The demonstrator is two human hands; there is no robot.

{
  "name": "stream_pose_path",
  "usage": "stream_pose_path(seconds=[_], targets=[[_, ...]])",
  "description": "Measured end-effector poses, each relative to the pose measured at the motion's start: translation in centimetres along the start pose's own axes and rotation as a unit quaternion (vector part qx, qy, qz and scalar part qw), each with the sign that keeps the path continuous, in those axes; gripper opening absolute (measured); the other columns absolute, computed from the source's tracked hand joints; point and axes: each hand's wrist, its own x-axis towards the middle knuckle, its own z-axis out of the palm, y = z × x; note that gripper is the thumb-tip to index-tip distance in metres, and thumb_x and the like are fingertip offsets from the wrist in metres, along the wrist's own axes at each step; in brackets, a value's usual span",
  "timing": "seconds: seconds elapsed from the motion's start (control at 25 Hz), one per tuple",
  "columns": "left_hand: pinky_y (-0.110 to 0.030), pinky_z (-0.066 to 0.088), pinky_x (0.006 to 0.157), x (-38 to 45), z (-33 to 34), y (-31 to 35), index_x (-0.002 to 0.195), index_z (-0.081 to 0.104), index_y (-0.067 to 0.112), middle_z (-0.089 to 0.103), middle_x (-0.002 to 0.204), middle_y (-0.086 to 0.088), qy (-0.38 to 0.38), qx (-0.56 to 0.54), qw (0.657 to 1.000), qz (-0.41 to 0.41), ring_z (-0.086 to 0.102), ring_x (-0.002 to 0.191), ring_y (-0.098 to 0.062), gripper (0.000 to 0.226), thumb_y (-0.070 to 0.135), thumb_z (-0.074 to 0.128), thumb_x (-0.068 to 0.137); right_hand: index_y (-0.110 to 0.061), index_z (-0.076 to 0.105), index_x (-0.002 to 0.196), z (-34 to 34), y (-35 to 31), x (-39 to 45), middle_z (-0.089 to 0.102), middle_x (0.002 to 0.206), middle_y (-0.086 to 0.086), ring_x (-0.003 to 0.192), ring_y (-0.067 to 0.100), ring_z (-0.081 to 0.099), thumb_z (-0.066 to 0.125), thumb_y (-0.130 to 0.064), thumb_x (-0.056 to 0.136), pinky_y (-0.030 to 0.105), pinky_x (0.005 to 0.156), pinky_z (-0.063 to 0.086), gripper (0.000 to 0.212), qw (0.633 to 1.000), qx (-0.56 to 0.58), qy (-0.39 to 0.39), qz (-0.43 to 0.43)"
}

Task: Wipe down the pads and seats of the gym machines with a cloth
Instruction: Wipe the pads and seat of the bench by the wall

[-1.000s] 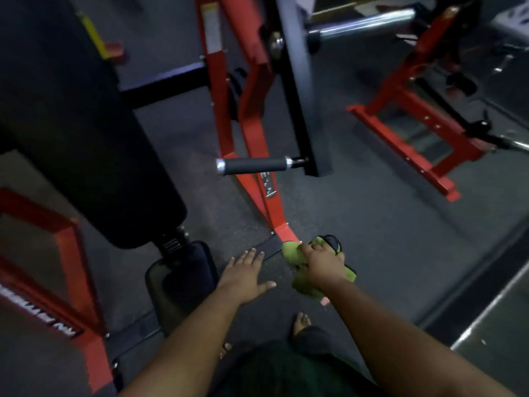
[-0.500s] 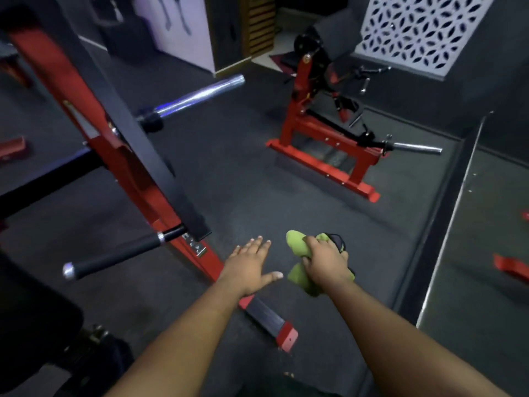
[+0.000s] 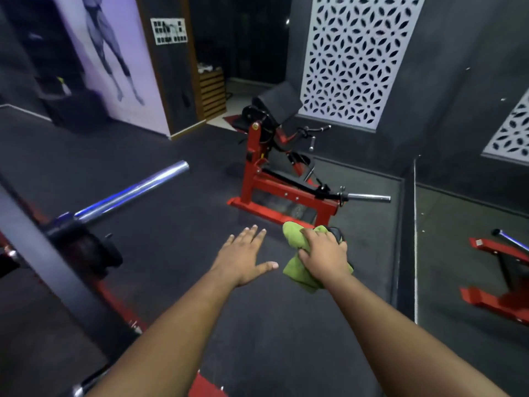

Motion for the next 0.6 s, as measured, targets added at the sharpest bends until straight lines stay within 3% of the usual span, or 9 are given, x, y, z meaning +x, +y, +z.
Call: stream_pose_path(seconds=[0.32,0.6], targets=[[-0.043,0.007,0.127,14.7,-6.4,-2.7,0.162,0.0,0.027,-0.002,0.17,0.001,0.039,0.026,0.999,0.017,0.0,0.157,-0.016,0.099,0.081,0.037,0.088,-0.036,0.048,0.135,-2.5,0.5,15.7,0.058,0.129,-0.004,0.124,0.023,0.048,0.055,-0.044,0.09,0.049,0.098,0.037,0.046,0.999,0.013,0.044,-0.002],[-0.044,0.007,0.127,29.1,-8.3,-5.9,0.162,0.002,0.026,-0.001,0.17,0.0,0.047,0.04,0.996,-0.068,0.001,0.157,-0.017,0.099,0.081,0.036,0.088,-0.033,0.05,0.133,-0.7,2.1,33.5,0.059,0.127,-0.003,0.122,0.023,0.05,0.056,-0.042,0.09,0.051,0.097,0.039,0.044,0.997,0.032,0.021,-0.067]])
